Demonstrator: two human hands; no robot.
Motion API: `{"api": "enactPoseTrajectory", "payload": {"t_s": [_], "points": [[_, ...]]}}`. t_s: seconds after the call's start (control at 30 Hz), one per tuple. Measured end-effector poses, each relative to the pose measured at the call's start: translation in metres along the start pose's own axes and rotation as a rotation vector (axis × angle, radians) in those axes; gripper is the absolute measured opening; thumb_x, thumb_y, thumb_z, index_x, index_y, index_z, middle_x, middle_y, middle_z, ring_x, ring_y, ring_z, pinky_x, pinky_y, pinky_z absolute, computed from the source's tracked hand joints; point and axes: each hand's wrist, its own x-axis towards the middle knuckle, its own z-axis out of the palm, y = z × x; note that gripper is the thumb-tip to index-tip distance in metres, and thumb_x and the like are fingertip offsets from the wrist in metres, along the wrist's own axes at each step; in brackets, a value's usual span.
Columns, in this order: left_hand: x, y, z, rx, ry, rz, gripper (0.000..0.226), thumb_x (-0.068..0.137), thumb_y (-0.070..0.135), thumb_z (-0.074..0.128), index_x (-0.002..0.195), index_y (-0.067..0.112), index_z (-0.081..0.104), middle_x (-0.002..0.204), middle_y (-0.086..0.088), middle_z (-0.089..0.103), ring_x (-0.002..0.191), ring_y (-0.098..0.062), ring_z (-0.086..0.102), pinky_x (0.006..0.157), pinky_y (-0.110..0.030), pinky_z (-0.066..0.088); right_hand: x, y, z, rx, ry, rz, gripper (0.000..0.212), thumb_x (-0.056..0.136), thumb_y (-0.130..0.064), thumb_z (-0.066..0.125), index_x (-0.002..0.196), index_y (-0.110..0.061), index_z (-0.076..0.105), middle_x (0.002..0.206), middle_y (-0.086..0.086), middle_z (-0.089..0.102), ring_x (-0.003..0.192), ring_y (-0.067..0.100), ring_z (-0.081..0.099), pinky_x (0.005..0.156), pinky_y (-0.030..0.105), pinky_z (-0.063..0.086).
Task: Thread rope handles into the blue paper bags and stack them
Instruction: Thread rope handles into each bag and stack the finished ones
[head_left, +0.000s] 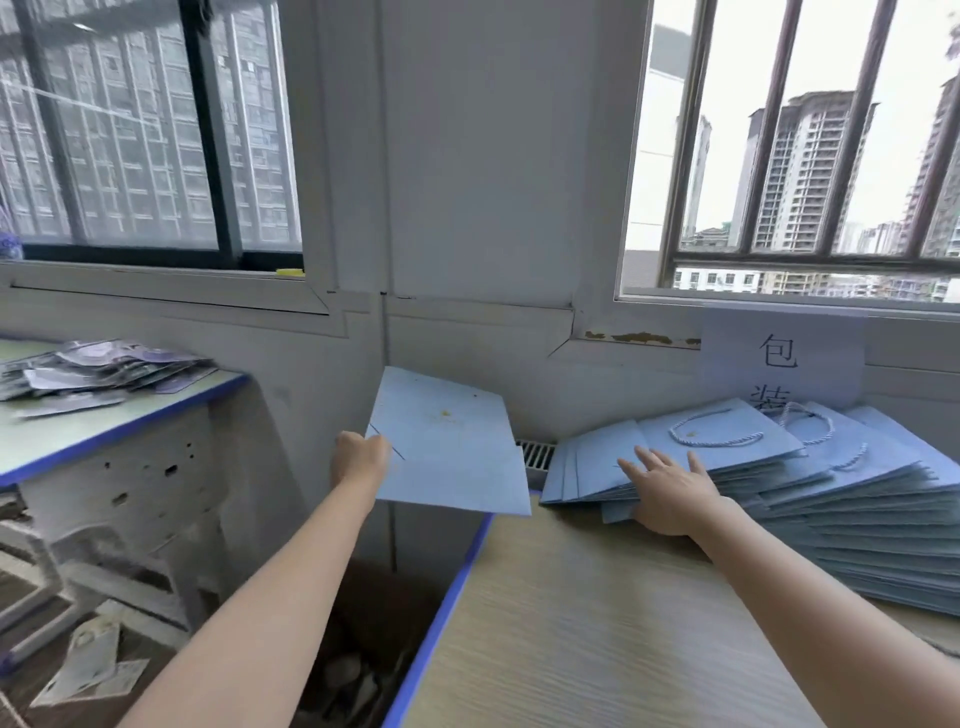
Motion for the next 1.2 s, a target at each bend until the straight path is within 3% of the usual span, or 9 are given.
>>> {"api": "enactPoseTrajectory", "payload": {"t_s": [0.1,0.27,0.4,0.5,0.6,0.67,0.8,1.03,1.2], "points": [[-0.021,0.007,-0.005,0.005,-0.077,0.037,0.01,0.081,0.009,0.051,0.073,0.004,0.045,0.073,-0.014,0.049,0.058,-0.022,0.039,0.052,-0.026,0.026,-0.017,-0.004,-0.008,0.12,0.082,-0.023,0.053,0.101,-0.032,0.033,0.15,-0.019,0.017,0.158,0.003,0.012,0.143,0.021,0.017,0.115,0.045,0.013],[-0.055,0.01,0.023,-0.006,-0.24,0.103,0.038,0.089,0.031,0.057,0.061,0.012,0.04,0.067,-0.007,0.048,0.069,-0.024,0.047,0.061,-0.031,0.03,-0.037,0.01,-0.015,1.103,0.197,0.17,0.055,0.1,-0.041,0.032,0.146,-0.012,0.025,0.151,0.012,0.028,0.135,0.031,0.032,0.105,0.043,0.034],[-0.093,-0.008,0.06,0.066,-0.359,0.241,0.052,0.089,0.039,0.061,0.053,0.014,0.034,0.058,-0.006,0.039,0.054,-0.018,0.037,0.05,-0.029,0.024,-0.056,0.049,0.03,1.55,0.228,0.315,0.073,0.08,-0.051,0.064,0.137,-0.013,0.039,0.135,0.012,0.049,0.118,0.031,0.052,0.089,0.044,0.05],[-0.12,-0.026,0.086,0.237,-0.349,0.369,0.045,0.08,0.052,0.061,0.06,0.015,0.045,0.065,-0.006,0.053,0.065,-0.022,0.05,0.055,-0.031,0.031,-0.081,0.071,0.074,1.475,0.278,0.386,0.037,0.084,-0.033,0.067,0.112,-0.009,0.061,0.103,0.011,0.064,0.087,0.024,0.061,0.078,0.04,0.052],[-0.131,-0.04,0.116,0.338,-0.352,0.53,0.038,0.075,0.05,0.056,0.084,0.013,0.06,0.093,-0.011,0.065,0.093,-0.03,0.059,0.076,-0.034,0.041,-0.099,0.082,0.1,1.268,0.46,0.365,0.041,0.079,-0.045,0.062,0.077,-0.004,0.063,0.07,0.01,0.059,0.064,0.021,0.051,0.061,0.034,0.038],[-0.133,-0.042,0.129,0.397,-0.25,0.674,0.031,0.083,0.038,0.058,0.094,0.01,0.062,0.102,-0.013,0.062,0.103,-0.031,0.056,0.084,-0.035,0.039,-0.099,0.087,0.102,1.222,0.508,0.322,0.033,0.083,-0.039,0.062,0.073,-0.008,0.059,0.066,0.004,0.054,0.063,0.019,0.048,0.057,0.032,0.033],[-0.145,-0.037,0.135,0.535,-0.12,0.876,0.055,0.075,0.045,0.038,0.104,0.008,0.066,0.103,-0.015,0.057,0.103,-0.035,0.049,0.091,-0.041,0.038,-0.095,0.091,0.097,1.158,0.475,0.301,0.019,0.083,-0.026,0.063,0.077,-0.009,0.06,0.073,0.005,0.056,0.067,0.019,0.05,0.057,0.03,0.033],[-0.192,-0.03,0.128,0.754,-0.492,0.882,0.095,0.056,0.083,0.013,0.126,0.033,0.054,0.124,0.006,0.043,0.124,-0.013,0.031,0.1,-0.03,0.02,-0.107,0.079,0.088,0.79,0.345,0.165,0.044,0.087,-0.031,0.055,0.047,-0.012,0.049,0.046,-0.005,0.048,0.05,0.017,0.047,0.054,0.029,0.035],[-0.207,-0.036,0.119,0.995,-0.732,0.933,0.1,0.056,0.088,0.019,0.142,0.039,0.03,0.136,0.007,0.027,0.129,-0.014,0.017,0.105,-0.033,0.014,-0.113,0.087,0.088,0.639,0.358,0.312,0.025,0.088,-0.03,0.055,0.075,-0.014,0.069,0.071,0.003,0.067,0.074,0.024,0.061,0.066,0.032,0.049]]}}
